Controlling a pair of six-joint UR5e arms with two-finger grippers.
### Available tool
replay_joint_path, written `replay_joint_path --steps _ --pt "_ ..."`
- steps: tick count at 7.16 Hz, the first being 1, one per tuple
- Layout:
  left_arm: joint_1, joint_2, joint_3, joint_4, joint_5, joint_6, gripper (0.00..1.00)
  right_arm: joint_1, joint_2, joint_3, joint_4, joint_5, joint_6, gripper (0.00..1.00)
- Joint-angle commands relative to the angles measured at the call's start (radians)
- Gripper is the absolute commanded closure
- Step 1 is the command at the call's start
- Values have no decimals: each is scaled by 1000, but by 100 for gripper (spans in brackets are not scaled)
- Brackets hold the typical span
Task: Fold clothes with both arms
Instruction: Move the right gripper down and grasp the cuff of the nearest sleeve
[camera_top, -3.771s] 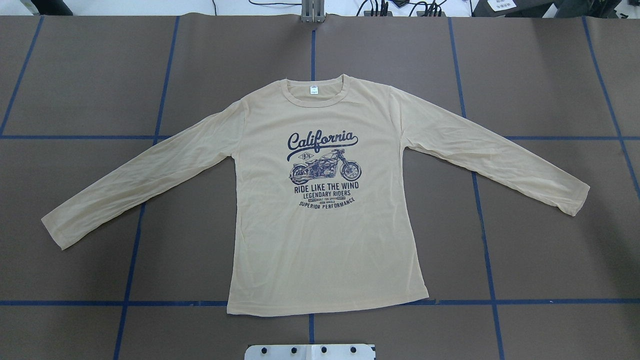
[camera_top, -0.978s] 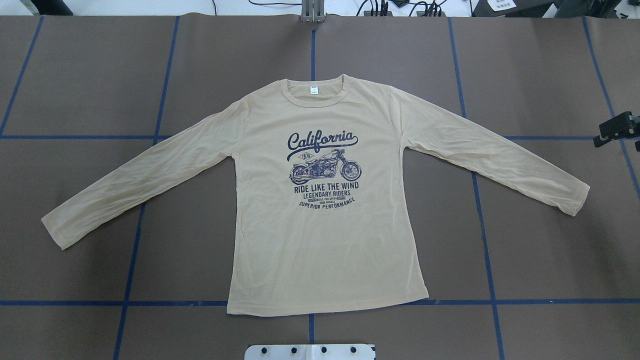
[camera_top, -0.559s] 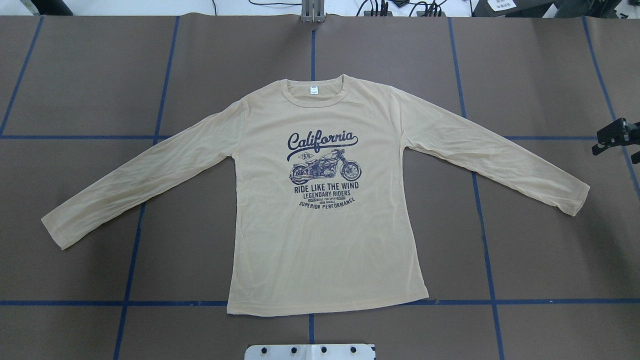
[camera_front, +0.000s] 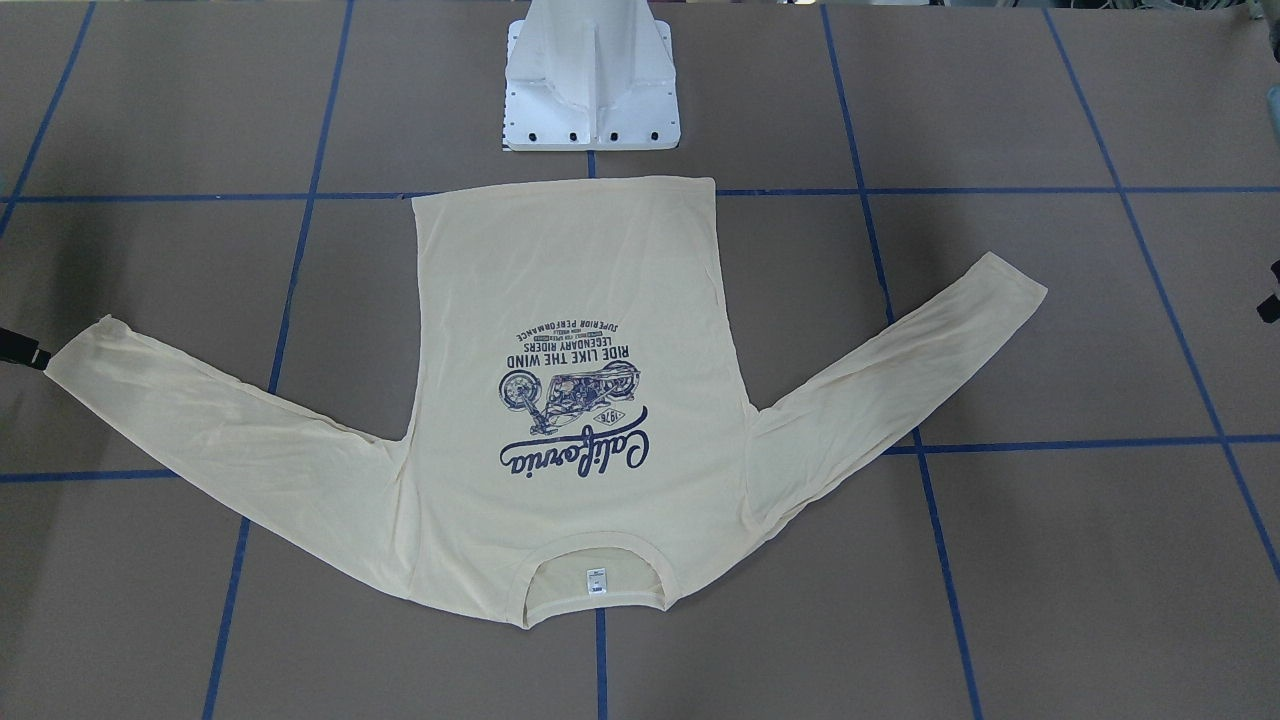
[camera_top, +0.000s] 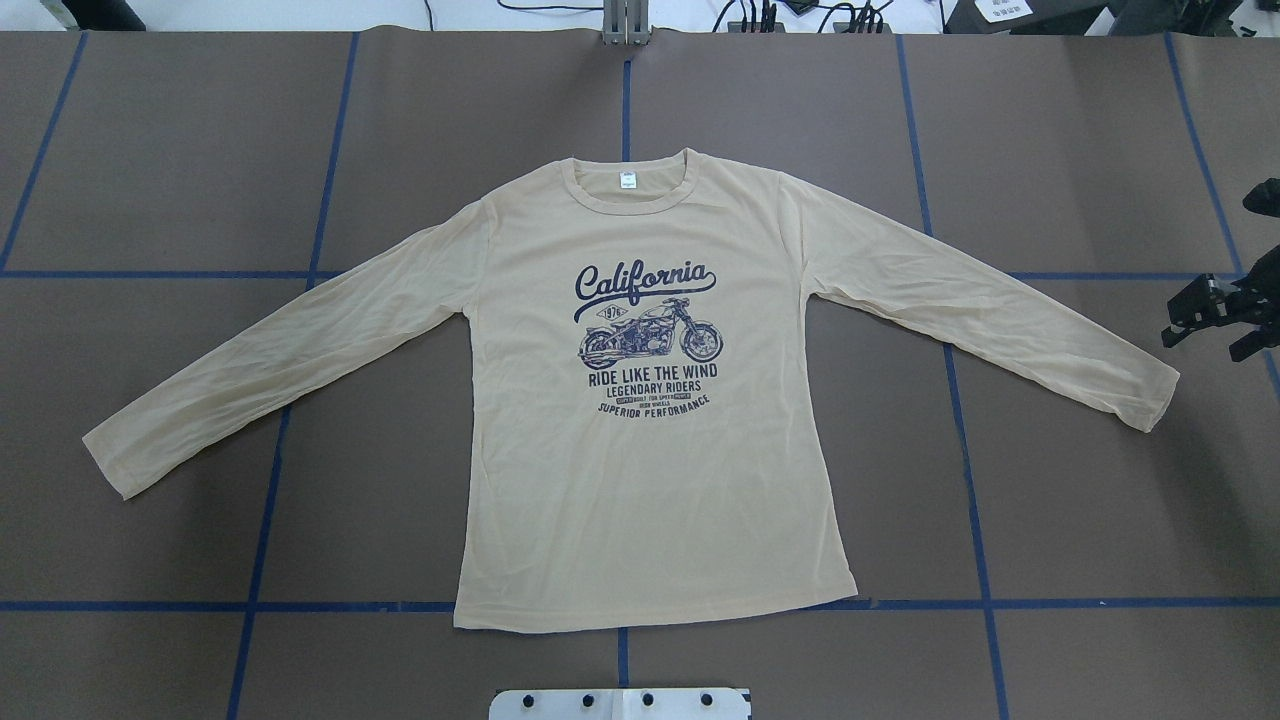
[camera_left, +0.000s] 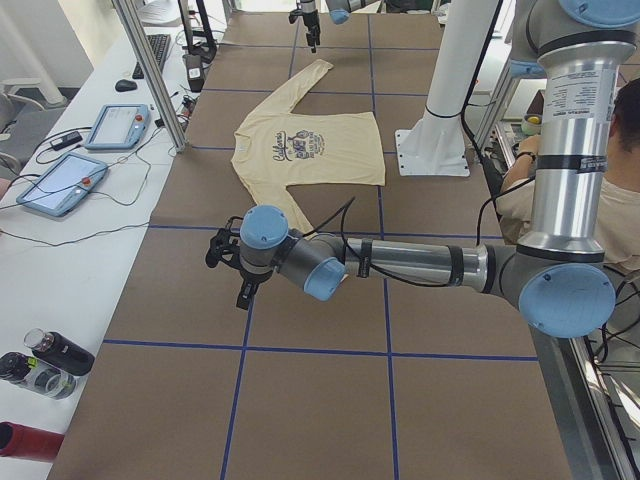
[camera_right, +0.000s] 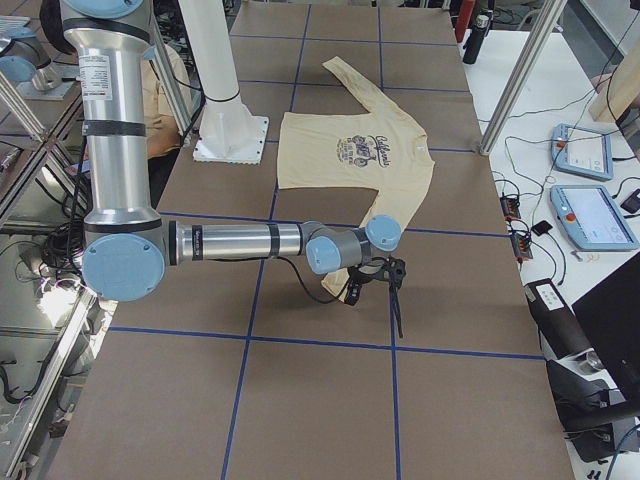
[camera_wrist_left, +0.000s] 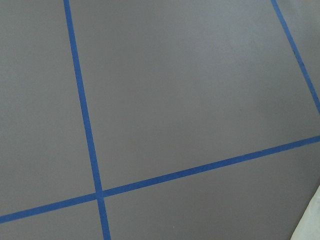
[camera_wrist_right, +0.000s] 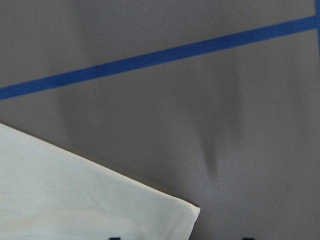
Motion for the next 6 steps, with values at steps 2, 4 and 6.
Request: replay_joint_path --steps 2,4,6 --pt "0 0 -2 -1 -3 -7 0 -39 49 -68 1 -2 -1 22" --pt "0 0 -2 -1 -3 -7 0 -44 49 -85 1 -2 -4 22" --pt "0 0 -3 -1 -3 -9 0 -45 40 -85 1 -2 -6 26"
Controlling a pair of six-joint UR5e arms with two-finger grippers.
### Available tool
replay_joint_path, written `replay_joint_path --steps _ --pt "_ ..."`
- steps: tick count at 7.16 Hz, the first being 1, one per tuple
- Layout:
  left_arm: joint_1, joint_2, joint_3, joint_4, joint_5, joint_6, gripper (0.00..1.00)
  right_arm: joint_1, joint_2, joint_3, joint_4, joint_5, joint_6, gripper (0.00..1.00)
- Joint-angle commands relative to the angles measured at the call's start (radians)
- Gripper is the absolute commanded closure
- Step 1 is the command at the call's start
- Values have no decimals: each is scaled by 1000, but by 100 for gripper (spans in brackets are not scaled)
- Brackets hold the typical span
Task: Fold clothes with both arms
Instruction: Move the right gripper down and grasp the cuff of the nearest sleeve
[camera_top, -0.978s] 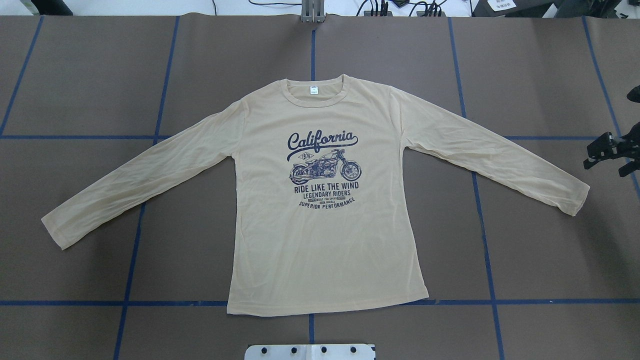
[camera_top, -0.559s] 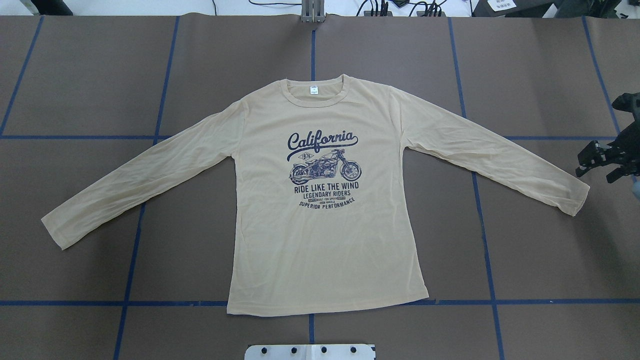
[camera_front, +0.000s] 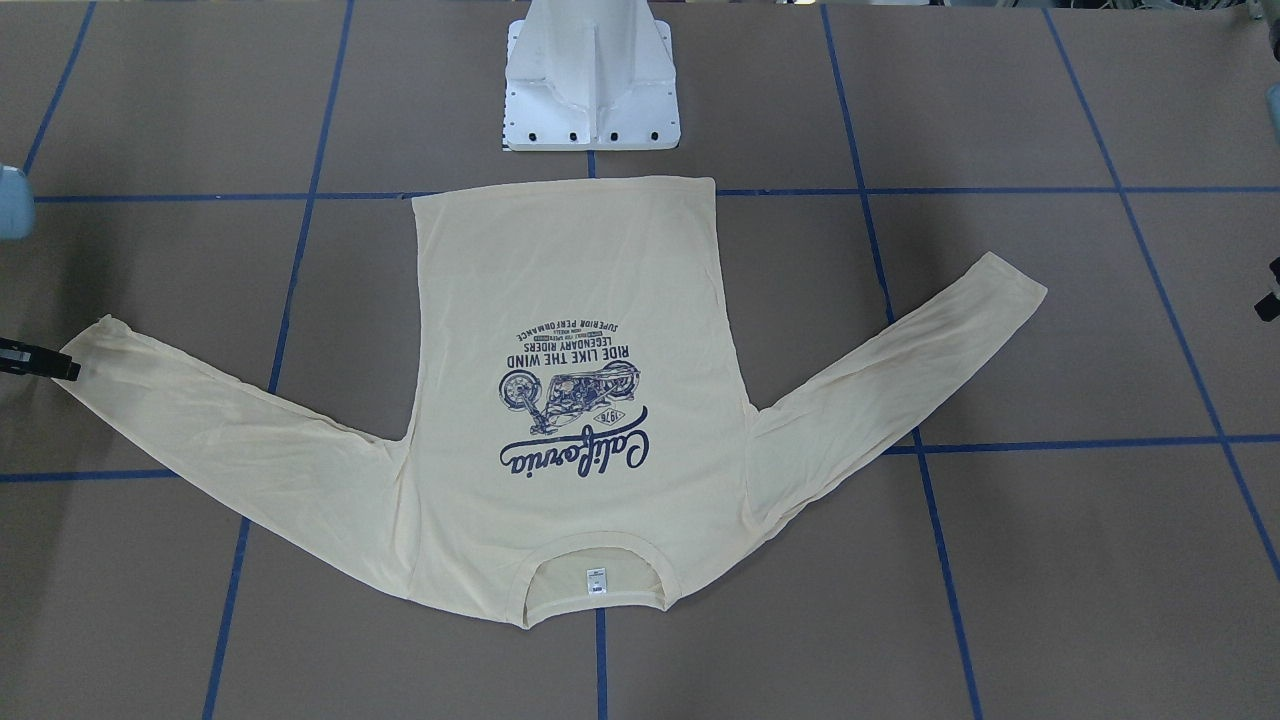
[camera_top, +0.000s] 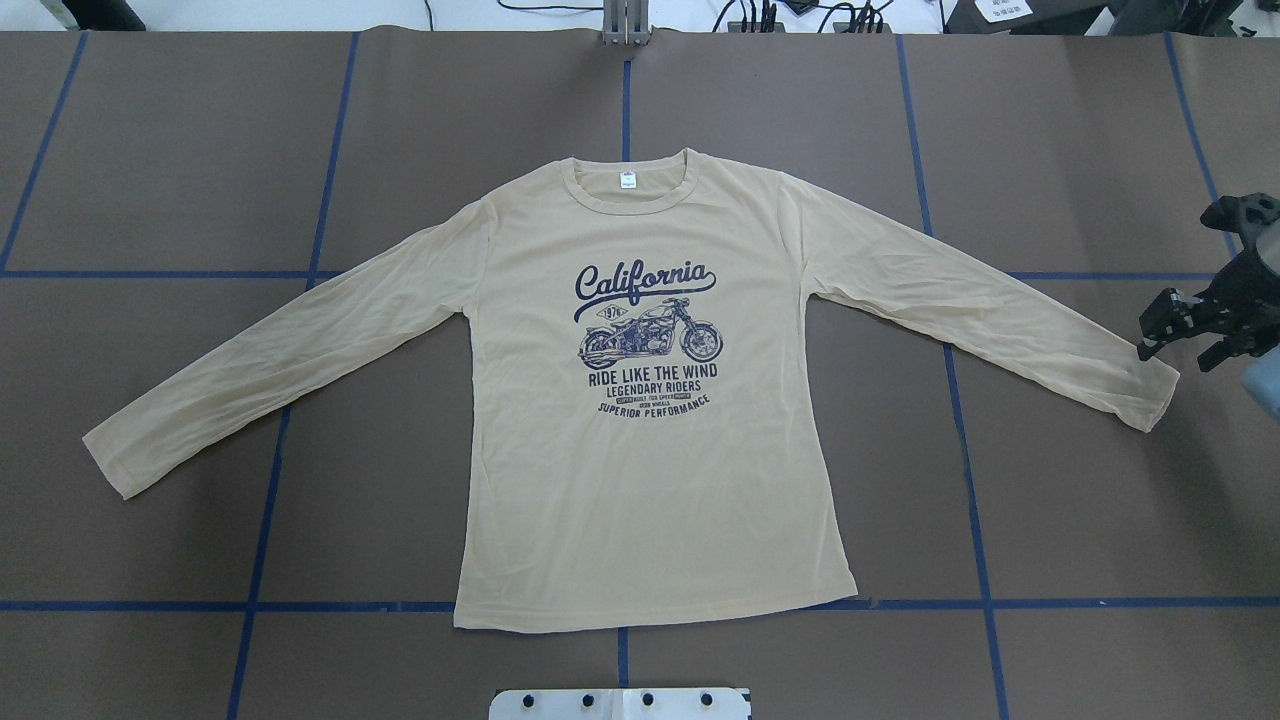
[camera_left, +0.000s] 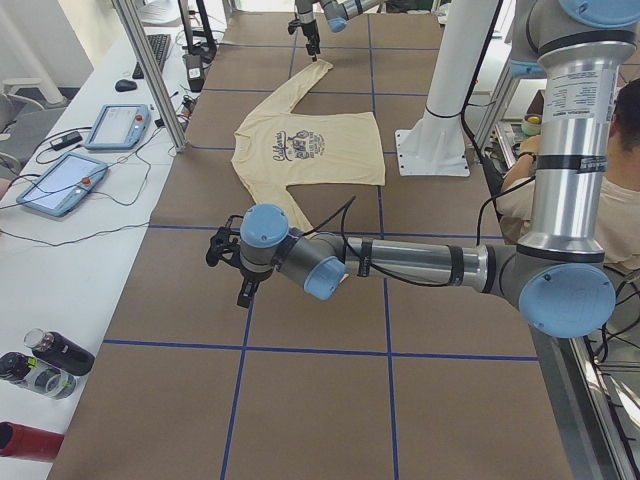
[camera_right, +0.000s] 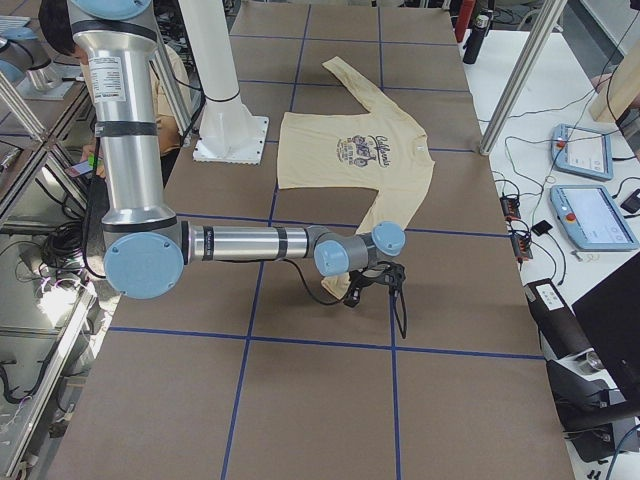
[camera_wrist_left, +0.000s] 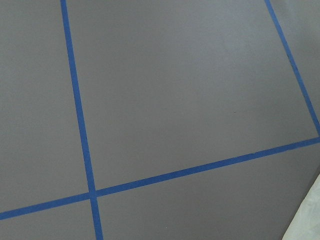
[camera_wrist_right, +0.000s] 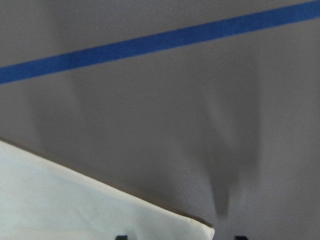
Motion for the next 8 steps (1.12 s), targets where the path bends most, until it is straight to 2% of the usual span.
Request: replay_joint_path --steps 1,8 --pt "0 0 -1 0 -1 -1 0 -2 -8 -6 0 -1 2 37" --pt "0 0 -2 0 -1 1 0 -3 -8 -35 -2 1 3 39"
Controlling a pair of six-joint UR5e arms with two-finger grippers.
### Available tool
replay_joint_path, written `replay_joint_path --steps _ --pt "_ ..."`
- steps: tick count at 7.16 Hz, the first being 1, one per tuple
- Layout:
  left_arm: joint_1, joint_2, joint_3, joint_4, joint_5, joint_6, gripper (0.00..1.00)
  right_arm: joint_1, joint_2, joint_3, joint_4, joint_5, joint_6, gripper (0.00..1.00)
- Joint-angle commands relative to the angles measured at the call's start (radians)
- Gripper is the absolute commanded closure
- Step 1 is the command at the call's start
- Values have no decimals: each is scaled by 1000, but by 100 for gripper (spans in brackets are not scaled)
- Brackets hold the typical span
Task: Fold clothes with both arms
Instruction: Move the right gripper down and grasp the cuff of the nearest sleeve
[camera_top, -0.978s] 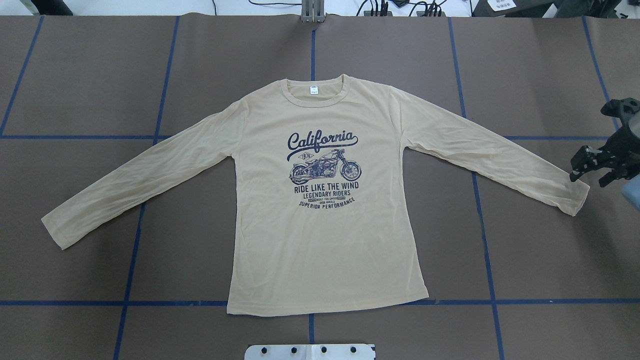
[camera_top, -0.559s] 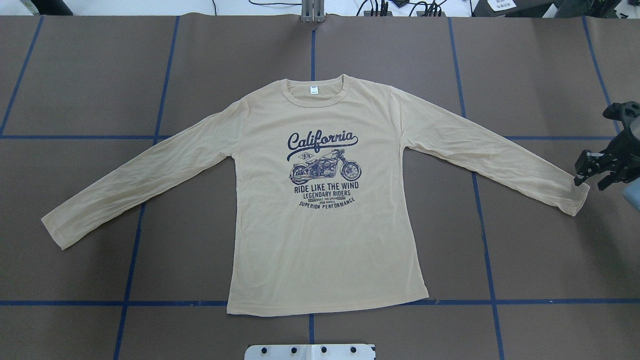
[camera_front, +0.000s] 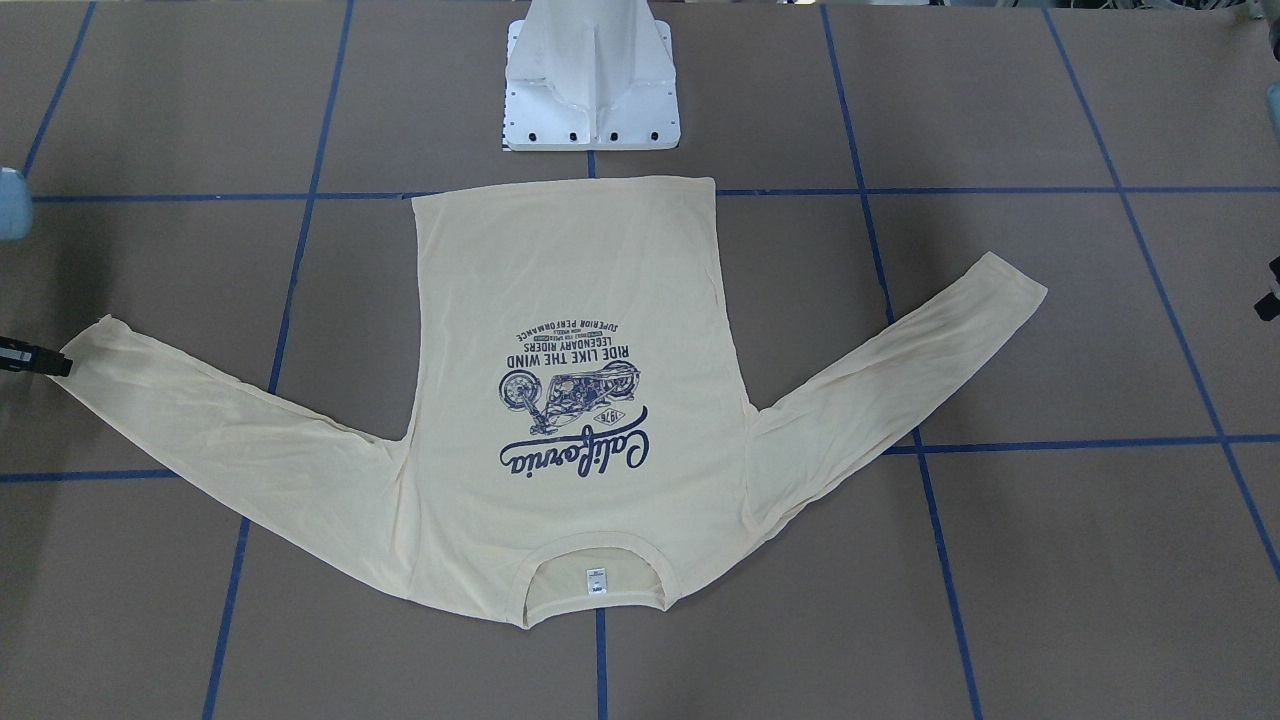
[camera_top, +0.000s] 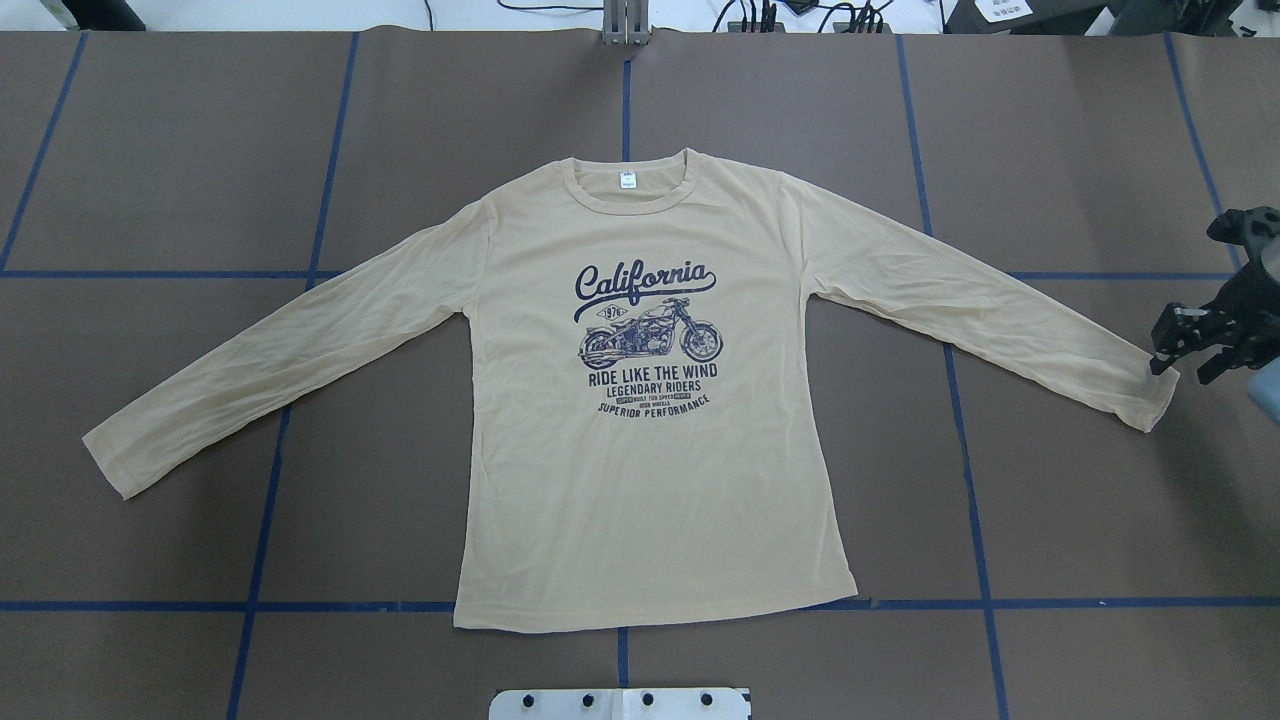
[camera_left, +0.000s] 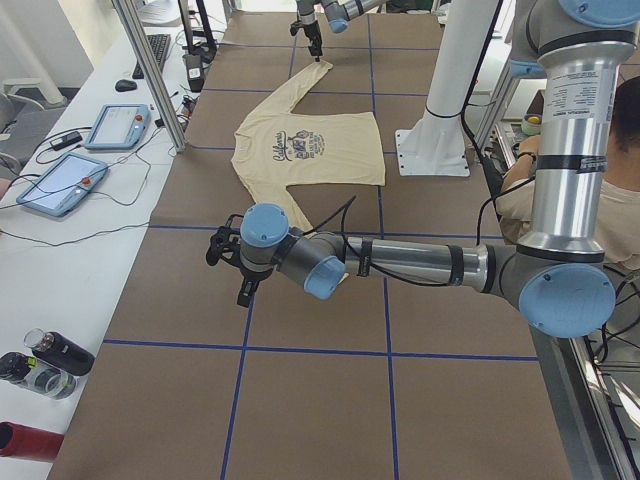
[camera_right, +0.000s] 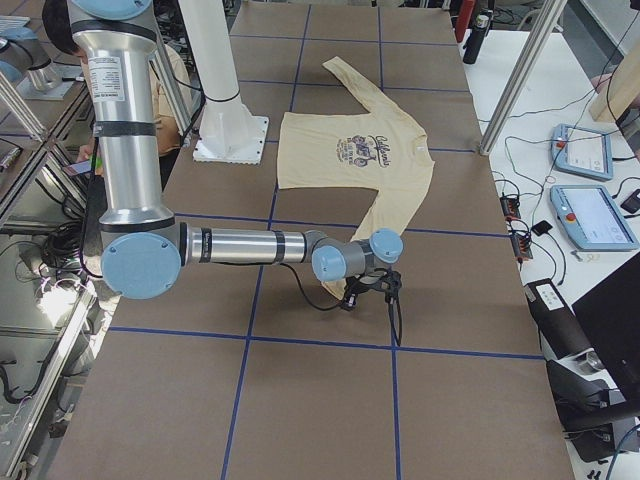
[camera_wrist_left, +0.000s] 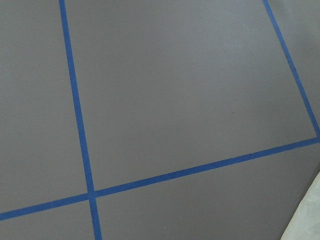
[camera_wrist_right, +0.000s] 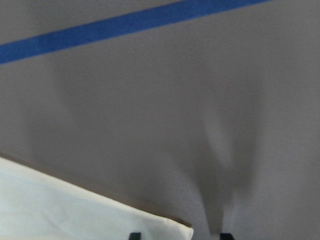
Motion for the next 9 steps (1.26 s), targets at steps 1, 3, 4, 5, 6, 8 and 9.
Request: replay_joint_path --steps 1,3,4,5,6,8,9 --pt "0 0 0 0 0 0 0 -1 2 -12 0 2 3 40" --pt "0 0 0 0 0 0 0 -1 2 -12 0 2 6 78" --pt "0 0 0 0 0 0 0 -1 4 -14 0 3 6 100" --pt "0 0 -2 -2 0 0 0 -1 10 -9 0 8 4 100" --pt "-2 0 0 -2 0 0 0 -1 16 2 0 11 7 100" --pt "0 0 -2 -2 -2 0 0 7 28 38 -3 49 7 100" --pt "-2 0 -5 -2 -2 0 0 21 27 73 -9 86 24 100"
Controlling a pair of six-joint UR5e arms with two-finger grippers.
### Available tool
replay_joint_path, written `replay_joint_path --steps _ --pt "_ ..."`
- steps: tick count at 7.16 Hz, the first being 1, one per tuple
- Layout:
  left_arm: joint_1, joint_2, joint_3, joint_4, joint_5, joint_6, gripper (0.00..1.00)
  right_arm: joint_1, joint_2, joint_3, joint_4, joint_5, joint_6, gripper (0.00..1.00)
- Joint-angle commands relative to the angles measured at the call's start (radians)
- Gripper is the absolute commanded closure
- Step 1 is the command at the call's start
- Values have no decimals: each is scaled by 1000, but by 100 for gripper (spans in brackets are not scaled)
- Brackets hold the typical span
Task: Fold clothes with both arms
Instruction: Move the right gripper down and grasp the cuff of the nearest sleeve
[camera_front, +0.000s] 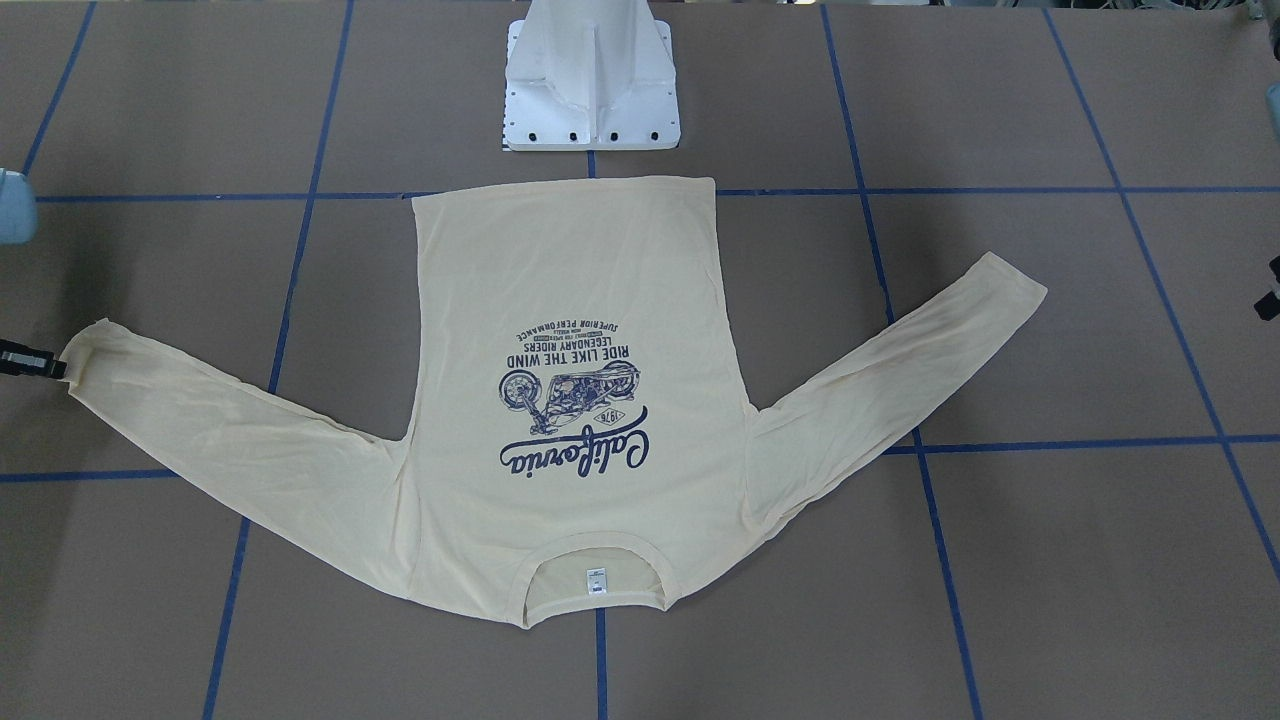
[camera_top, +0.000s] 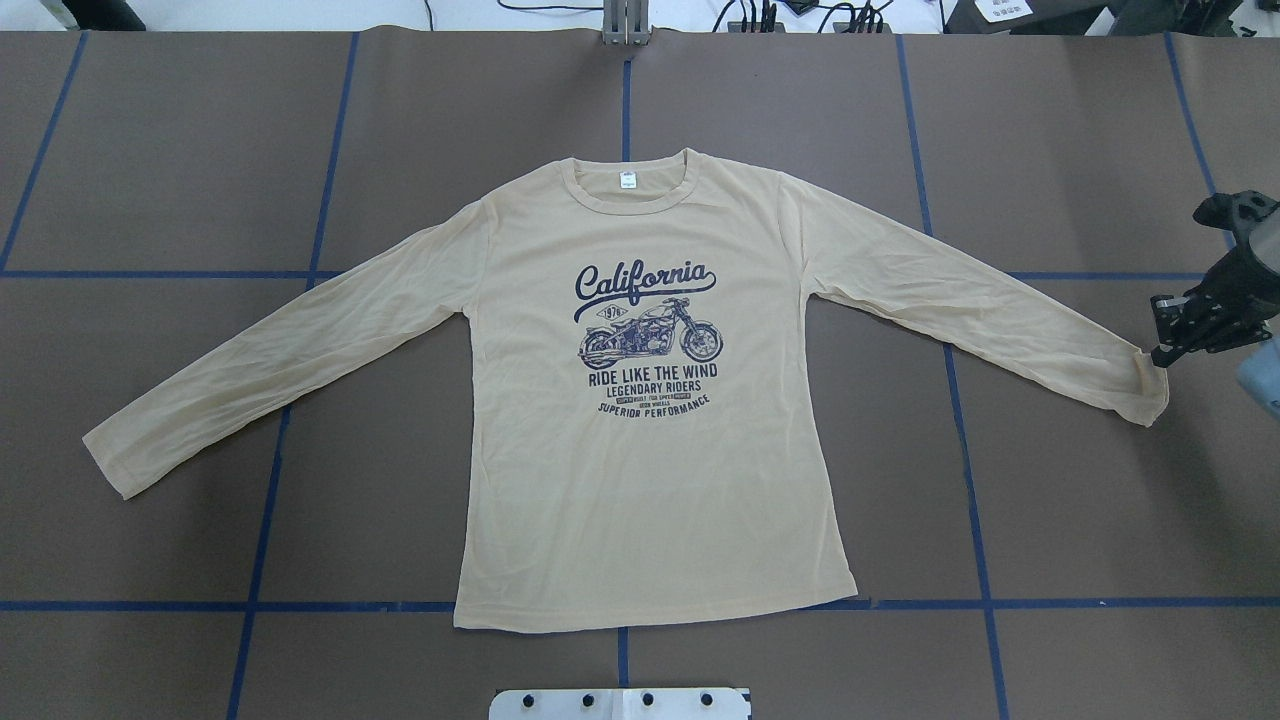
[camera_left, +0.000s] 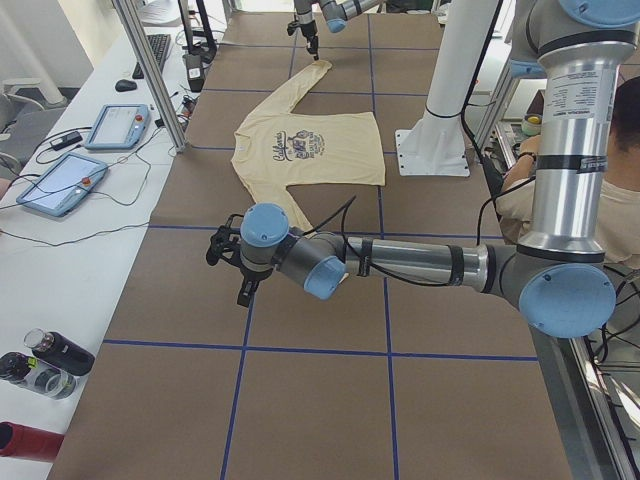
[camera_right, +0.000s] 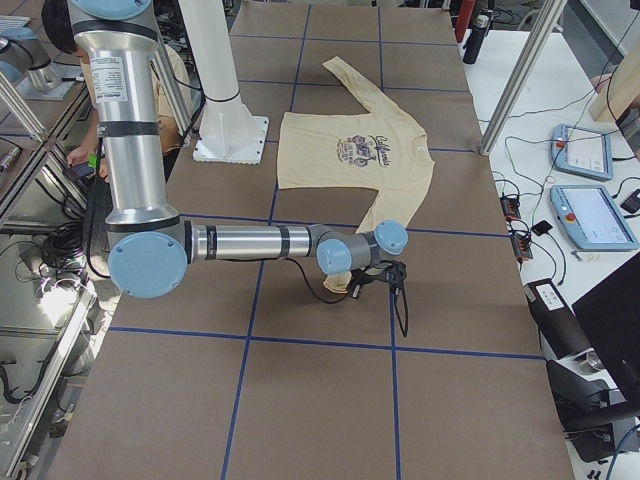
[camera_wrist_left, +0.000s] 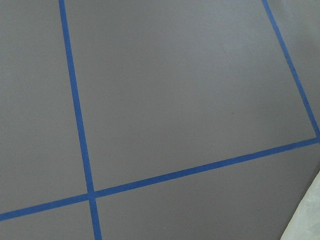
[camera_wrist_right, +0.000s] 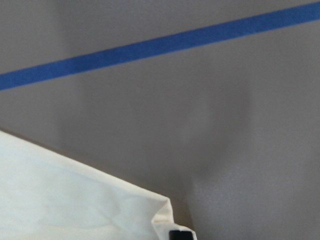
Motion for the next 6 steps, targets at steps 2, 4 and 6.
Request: replay_joint_path --steps 2,4,6 --pt "1 0 -1 -18 -9 2 0 13 7 133 -9 44 152 100" --pt "1 0 1 -20 -16 2 0 -19 130 138 -9 42 348 100" --pt "1 -3 -1 -20 -16 2 0 -100 297 124 -10 33 555 100"
